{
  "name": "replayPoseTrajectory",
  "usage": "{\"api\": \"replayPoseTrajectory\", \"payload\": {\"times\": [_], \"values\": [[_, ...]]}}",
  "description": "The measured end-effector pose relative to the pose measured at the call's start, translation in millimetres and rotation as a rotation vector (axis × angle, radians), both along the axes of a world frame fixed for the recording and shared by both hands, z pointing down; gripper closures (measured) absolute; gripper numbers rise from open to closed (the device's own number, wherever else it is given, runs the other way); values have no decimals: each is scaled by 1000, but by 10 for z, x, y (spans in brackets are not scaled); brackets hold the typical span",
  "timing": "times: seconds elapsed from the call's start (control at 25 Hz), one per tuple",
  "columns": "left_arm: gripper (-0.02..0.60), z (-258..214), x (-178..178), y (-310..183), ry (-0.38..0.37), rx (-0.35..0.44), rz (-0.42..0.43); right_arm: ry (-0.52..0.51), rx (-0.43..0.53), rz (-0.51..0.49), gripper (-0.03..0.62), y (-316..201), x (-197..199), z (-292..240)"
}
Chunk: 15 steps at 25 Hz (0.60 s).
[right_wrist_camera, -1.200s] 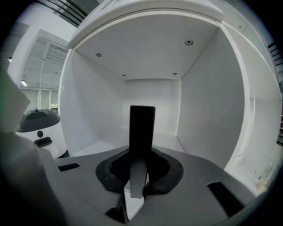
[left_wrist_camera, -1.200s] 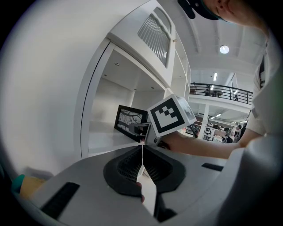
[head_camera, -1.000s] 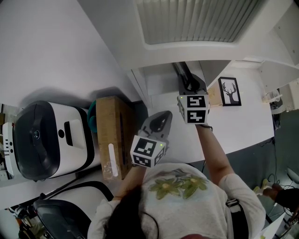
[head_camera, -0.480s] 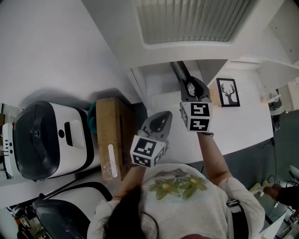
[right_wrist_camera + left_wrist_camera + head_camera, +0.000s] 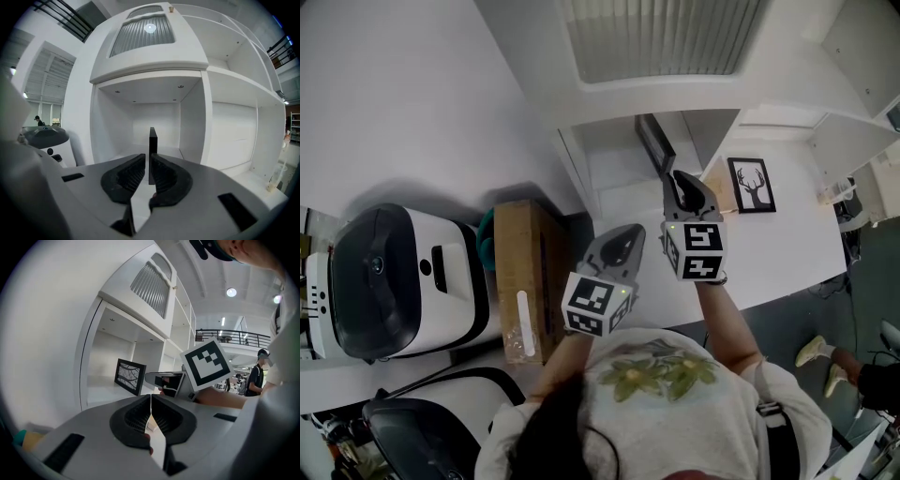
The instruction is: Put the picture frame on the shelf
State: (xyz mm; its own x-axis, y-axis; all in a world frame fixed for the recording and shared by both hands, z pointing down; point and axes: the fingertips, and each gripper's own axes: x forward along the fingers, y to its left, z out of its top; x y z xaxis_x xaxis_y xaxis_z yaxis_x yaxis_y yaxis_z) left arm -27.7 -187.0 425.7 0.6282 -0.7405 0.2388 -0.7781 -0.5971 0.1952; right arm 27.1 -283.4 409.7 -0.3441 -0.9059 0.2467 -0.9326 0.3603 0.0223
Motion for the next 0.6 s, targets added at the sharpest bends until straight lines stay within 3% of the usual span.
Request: {"api": "replayPoseTrajectory", "payload": {"times": [0.16, 0.6], "values": [[551, -75, 37, 122, 4, 16, 1, -25, -20, -27, 559, 195, 3, 6], [551, -164, 231, 500, 9, 27, 25, -60, -77, -124, 563, 797, -1, 20]]}}
